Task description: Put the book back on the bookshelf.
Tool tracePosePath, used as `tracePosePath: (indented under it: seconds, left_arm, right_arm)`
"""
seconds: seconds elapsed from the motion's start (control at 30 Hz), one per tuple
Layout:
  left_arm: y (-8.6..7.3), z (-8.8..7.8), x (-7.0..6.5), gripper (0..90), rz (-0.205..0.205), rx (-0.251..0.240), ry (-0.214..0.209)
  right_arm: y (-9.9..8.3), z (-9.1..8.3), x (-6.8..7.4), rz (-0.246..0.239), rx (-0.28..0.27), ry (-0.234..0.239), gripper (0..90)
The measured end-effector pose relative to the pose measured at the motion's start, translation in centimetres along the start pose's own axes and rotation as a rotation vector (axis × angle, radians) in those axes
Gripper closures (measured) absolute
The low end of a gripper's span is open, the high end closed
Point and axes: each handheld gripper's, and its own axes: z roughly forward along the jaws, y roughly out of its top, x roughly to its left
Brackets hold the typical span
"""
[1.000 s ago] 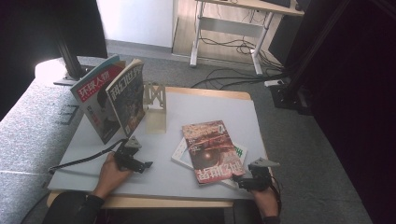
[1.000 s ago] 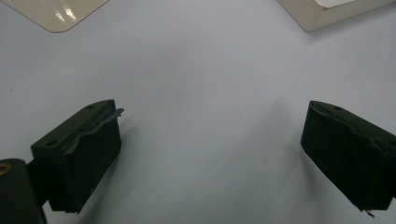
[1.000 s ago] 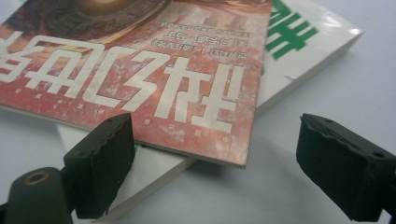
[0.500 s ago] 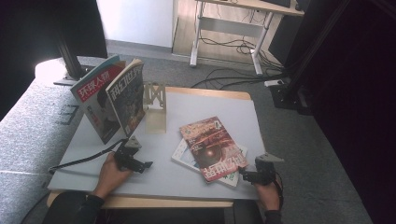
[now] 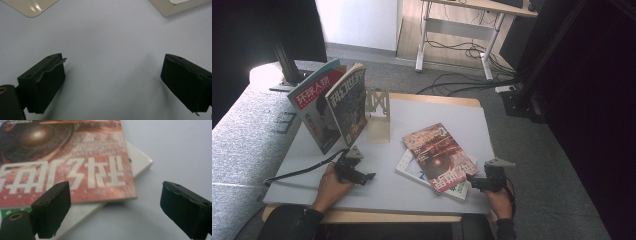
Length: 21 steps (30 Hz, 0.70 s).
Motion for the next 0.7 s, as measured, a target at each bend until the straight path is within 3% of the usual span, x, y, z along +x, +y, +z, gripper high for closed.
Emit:
tracePosePath:
  seconds: [0.17,0.33,0.7]
  left_arm:
    - [0.0,0.0,0.0,5.0,0.000,0.000,0.000]
    - [0.0,0.0,0.0,5.0,0.000,0.000,0.000]
    - [0.0,0.0,0.0,5.0,0.000,0.000,0.000]
  right_arm:
    - [1.8,1.1,0.7,-0.025,-0.005,0.028,0.0]
    - [3.3,2.8,1.2,-0.059,0.028,0.044,0.0]
    - [5.5,5.9,1.9,-0.084,0.081,0.077,0.0]
